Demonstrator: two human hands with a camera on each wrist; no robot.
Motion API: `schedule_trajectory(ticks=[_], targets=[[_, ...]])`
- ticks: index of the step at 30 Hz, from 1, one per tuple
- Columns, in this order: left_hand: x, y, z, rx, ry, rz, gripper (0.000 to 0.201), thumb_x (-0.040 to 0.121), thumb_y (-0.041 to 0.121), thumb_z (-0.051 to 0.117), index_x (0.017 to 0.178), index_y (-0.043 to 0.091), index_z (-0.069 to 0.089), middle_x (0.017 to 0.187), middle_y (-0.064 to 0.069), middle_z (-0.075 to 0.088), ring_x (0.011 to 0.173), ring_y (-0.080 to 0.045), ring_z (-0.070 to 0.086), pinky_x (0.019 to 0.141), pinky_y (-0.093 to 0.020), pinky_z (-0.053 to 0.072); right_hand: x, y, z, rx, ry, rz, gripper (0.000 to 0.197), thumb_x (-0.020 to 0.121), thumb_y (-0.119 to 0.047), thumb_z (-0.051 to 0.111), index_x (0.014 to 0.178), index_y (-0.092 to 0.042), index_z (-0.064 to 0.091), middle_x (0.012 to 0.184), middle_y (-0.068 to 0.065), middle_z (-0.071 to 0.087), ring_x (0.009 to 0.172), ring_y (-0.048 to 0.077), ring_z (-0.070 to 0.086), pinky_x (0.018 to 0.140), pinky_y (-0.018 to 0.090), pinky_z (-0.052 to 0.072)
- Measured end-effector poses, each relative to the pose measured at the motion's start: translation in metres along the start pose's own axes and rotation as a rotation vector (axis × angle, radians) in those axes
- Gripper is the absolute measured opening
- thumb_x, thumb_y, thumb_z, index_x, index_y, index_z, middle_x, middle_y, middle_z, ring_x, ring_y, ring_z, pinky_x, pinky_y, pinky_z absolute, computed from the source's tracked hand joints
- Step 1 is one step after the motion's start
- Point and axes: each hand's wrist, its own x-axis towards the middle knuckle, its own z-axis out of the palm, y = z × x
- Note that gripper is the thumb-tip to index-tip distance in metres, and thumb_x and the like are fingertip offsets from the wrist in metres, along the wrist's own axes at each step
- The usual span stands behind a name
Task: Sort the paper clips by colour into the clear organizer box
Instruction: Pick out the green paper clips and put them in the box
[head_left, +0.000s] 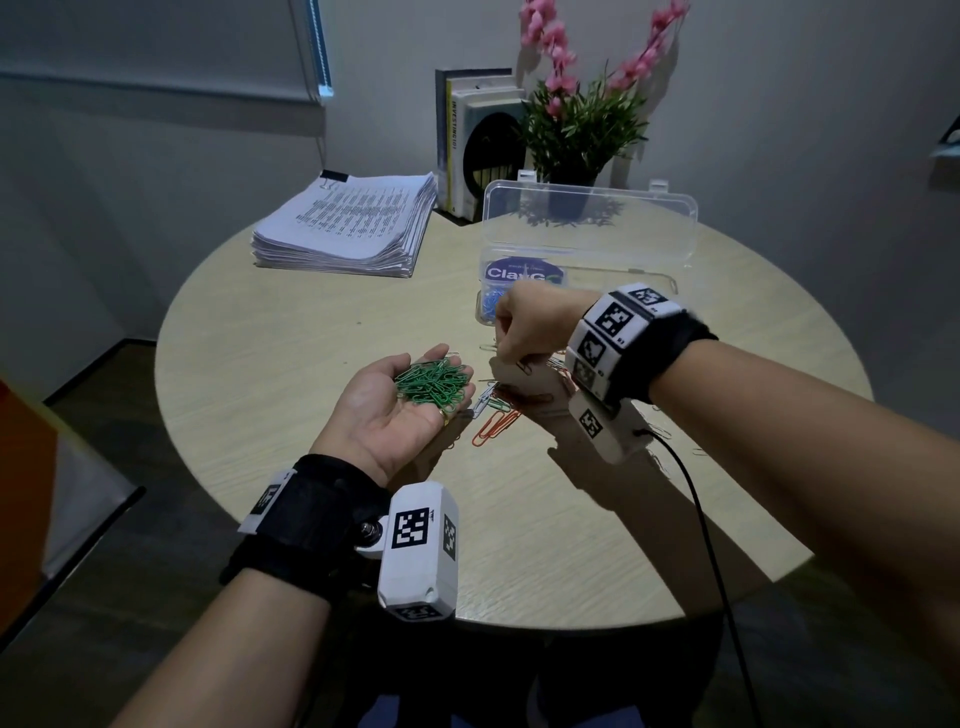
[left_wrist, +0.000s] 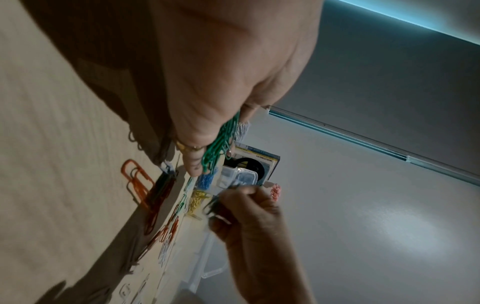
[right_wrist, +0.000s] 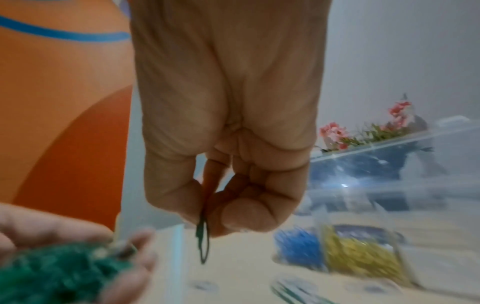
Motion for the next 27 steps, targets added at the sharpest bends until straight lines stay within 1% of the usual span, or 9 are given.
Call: schedule_trajectory(ticks=[3, 5, 8, 12, 16, 18, 21, 24, 27], targets=[[0.003, -0.005, 0.003, -0.011, 0.014, -0.023, 0.043, 0.100, 0.023, 0.027, 0.093, -0.007, 0.058, 0.091, -0.021, 0.056, 0.087, -0.032, 0.055, 0.086, -0.047, 0.044, -0.011, -0.015, -0.016, 0.155, 0.015, -0.094, 0.008, 0.077, 0.000, 0.065, 0.074, -0.008, 0.062, 0.069, 0.010, 0.065, 0.060, 0.020, 0.061, 0.059, 0.030, 0.057], [0.004, -0.010, 0.007, -0.052, 0.009, -0.034, 0.040, 0.101, 0.021, 0.029, 0.097, -0.009, 0.055, 0.095, -0.024, 0.056, 0.092, -0.032, 0.056, 0.092, -0.048, 0.042, -0.017, -0.029, -0.019, 0.123, 0.013, -0.174, 0.008, 0.078, -0.001, 0.066, 0.076, -0.008, 0.064, 0.066, 0.006, 0.064, 0.055, 0.015, 0.060, 0.050, 0.020, 0.052], [0.006, -0.015, 0.013, -0.070, -0.007, -0.034, 0.034, 0.100, 0.016, 0.031, 0.108, -0.008, 0.052, 0.099, -0.026, 0.058, 0.091, -0.034, 0.057, 0.091, -0.049, 0.043, -0.022, -0.045, -0.016, -0.081, 0.018, -0.304, 0.010, 0.078, -0.003, 0.066, 0.083, -0.011, 0.070, 0.063, -0.005, 0.059, 0.050, 0.002, 0.052, 0.036, 0.006, 0.036], [0.006, -0.019, 0.016, -0.075, -0.032, -0.021, 0.034, 0.099, 0.013, 0.031, 0.103, -0.007, 0.058, 0.095, -0.024, 0.059, 0.087, -0.033, 0.058, 0.089, -0.047, 0.046, -0.024, -0.044, -0.011, -0.097, 0.031, -0.404, 0.020, 0.083, -0.007, 0.067, 0.101, -0.010, 0.074, 0.088, 0.002, 0.072, 0.067, 0.004, 0.057, 0.050, 0.001, 0.039], [0.005, -0.017, 0.012, -0.080, -0.029, -0.026, 0.037, 0.100, 0.018, 0.031, 0.095, -0.008, 0.057, 0.095, -0.025, 0.056, 0.089, -0.034, 0.055, 0.094, -0.048, 0.043, -0.023, -0.030, -0.017, 0.137, 0.064, -0.317, 0.018, 0.085, 0.000, 0.062, 0.100, -0.004, 0.073, 0.082, 0.008, 0.071, 0.059, 0.011, 0.063, 0.056, 0.012, 0.051], [0.004, -0.012, 0.009, -0.058, -0.013, -0.009, 0.040, 0.101, 0.020, 0.029, 0.093, -0.006, 0.058, 0.094, -0.023, 0.056, 0.091, -0.034, 0.054, 0.091, -0.047, 0.043, -0.018, -0.018, -0.018, 0.124, 0.080, -0.224, 0.018, 0.085, 0.003, 0.062, 0.099, -0.002, 0.073, 0.082, 0.011, 0.070, 0.061, 0.017, 0.065, 0.058, 0.020, 0.055], [0.002, -0.003, 0.006, -0.041, 0.006, 0.022, 0.041, 0.101, 0.020, 0.026, 0.092, -0.004, 0.058, 0.091, -0.021, 0.057, 0.089, -0.032, 0.055, 0.089, -0.045, 0.042, -0.011, -0.003, -0.005, 0.005, -0.019, -0.089, 0.020, 0.084, 0.002, 0.062, 0.100, -0.004, 0.074, 0.082, 0.010, 0.071, 0.059, 0.016, 0.063, 0.056, 0.022, 0.053], [0.000, 0.001, 0.004, -0.037, 0.009, 0.037, 0.041, 0.100, 0.020, 0.026, 0.092, -0.004, 0.058, 0.088, -0.021, 0.057, 0.087, -0.031, 0.056, 0.090, -0.044, 0.041, -0.007, 0.003, 0.012, -0.124, -0.052, -0.044, 0.018, 0.085, -0.011, 0.068, 0.101, -0.004, 0.073, 0.084, 0.007, 0.069, 0.063, 0.014, 0.059, 0.052, 0.022, 0.048], [-0.002, 0.004, 0.004, -0.022, 0.012, 0.048, 0.041, 0.100, 0.019, 0.026, 0.092, -0.004, 0.059, 0.087, -0.021, 0.057, 0.086, -0.032, 0.056, 0.087, -0.044, 0.042, -0.003, 0.004, 0.019, -0.161, -0.069, 0.002, 0.029, 0.081, -0.025, 0.075, 0.100, -0.004, 0.072, 0.096, 0.008, 0.072, 0.081, 0.020, 0.065, 0.063, 0.028, 0.053]])
